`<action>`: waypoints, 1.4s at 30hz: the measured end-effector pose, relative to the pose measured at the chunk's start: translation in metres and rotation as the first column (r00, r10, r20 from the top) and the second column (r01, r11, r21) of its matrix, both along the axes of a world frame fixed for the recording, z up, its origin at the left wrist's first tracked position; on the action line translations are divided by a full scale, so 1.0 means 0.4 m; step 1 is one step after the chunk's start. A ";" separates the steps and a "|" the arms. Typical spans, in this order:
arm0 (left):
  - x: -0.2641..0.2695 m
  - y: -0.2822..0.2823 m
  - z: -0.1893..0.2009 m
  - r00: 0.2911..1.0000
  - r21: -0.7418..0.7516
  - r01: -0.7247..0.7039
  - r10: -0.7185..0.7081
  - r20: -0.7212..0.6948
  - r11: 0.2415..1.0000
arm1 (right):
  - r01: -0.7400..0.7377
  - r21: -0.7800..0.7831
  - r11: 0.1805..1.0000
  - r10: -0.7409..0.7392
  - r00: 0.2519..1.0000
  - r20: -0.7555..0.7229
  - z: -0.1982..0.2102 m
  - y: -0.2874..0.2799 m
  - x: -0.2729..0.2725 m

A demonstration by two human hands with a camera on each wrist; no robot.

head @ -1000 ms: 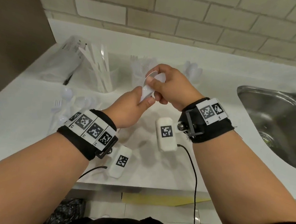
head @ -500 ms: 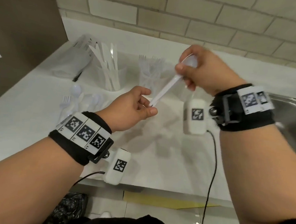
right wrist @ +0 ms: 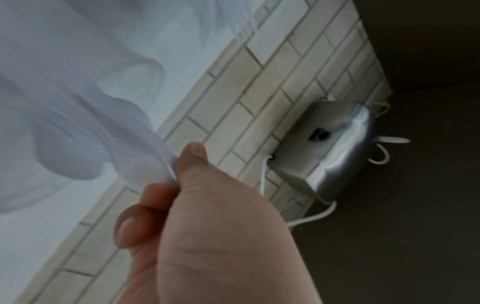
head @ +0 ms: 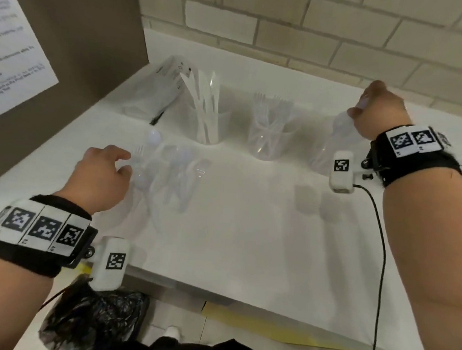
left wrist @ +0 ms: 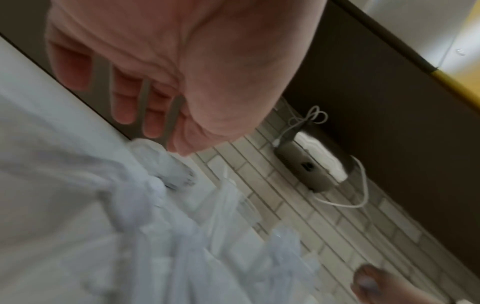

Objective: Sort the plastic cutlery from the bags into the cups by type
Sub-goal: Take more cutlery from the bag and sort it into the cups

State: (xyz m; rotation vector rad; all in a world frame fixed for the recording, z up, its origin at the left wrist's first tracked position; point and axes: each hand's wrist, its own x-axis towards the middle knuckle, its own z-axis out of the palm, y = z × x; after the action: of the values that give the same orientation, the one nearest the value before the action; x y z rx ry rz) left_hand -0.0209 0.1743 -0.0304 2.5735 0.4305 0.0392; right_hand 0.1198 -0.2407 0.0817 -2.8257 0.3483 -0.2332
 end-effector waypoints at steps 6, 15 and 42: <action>0.022 0.037 -0.018 0.980 0.030 -0.046 0.051 -0.190 0.998 | 0.027 -0.124 0.992 -0.018 0.997 0.075 -0.024 0.045 -0.021; 0.058 0.016 0.016 0.842 0.234 0.166 -0.014 -0.539 0.958 | -0.565 0.066 0.823 0.539 0.738 -0.407 -0.127 0.468 -0.203; 0.134 -0.014 0.050 0.836 -0.293 0.115 -0.252 -0.487 0.949 | -0.479 0.045 0.877 0.413 0.701 -0.582 -0.231 0.768 -0.158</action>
State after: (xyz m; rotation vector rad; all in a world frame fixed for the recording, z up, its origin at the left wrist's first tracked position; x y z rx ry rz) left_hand 0.0328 0.1687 -0.0105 2.3275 0.3456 -0.7539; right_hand 0.0567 0.0666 -0.0109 -2.9138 -0.2657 0.7523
